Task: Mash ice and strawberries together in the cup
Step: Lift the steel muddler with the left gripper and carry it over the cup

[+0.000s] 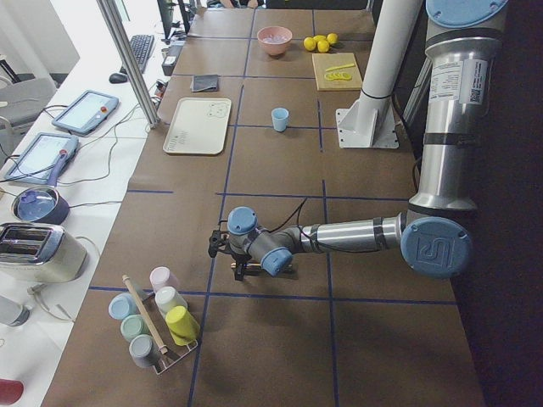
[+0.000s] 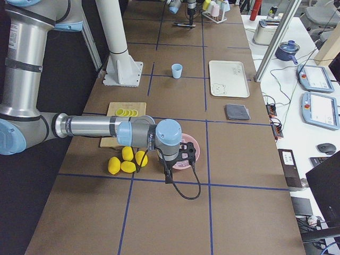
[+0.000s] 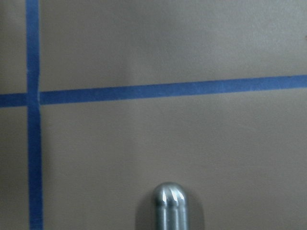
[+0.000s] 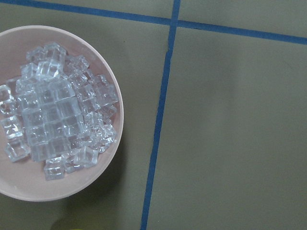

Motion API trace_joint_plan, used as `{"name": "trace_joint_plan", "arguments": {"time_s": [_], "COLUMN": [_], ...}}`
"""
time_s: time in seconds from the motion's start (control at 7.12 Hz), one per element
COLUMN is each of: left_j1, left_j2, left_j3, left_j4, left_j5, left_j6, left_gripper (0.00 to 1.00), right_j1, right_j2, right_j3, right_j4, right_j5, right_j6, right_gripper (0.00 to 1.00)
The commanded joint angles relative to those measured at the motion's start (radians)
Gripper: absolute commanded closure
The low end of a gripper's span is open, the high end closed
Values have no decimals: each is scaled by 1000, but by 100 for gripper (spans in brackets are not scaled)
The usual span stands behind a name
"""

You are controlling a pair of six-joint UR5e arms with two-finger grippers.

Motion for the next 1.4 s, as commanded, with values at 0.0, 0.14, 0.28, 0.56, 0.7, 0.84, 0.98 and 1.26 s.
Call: {"name": "trace_joint_plan", "arguments": {"time_s": [0.0, 0.14, 0.28, 0.56, 0.7, 0.84, 0.98, 1.26], "left_j1": [1, 1, 1, 1, -2, -5, -8, -2], "left_j2": [-1, -1, -5, -6, -3, 6, 8, -4], "left_j3": [-16, -31, -53, -177, -238, -318, -378, -534], "left_j4": [2, 5, 13, 91, 87, 74, 33, 25], "left_j5": [0, -3, -6, 0, 3, 3, 2, -4], "left_j6": [13, 13, 13, 11, 14, 78, 218, 160], "left_gripper": [100, 100, 100, 100, 100, 99, 96, 96], "right_j1": [0, 0, 0, 0, 0, 0, 0, 0], "right_j2": [0, 0, 0, -2, 0, 0, 0, 0], "right_j3": [0, 0, 0, 0, 0, 0, 0, 0], "right_j4": [0, 0, 0, 0, 0, 0, 0, 0], "right_j5": [-1, -1, -1, -1, -1, -1, -1, 0], "right_j6": [0, 0, 0, 0, 2, 0, 0, 2], "right_gripper": [0, 0, 0, 0, 0, 0, 0, 0]}}
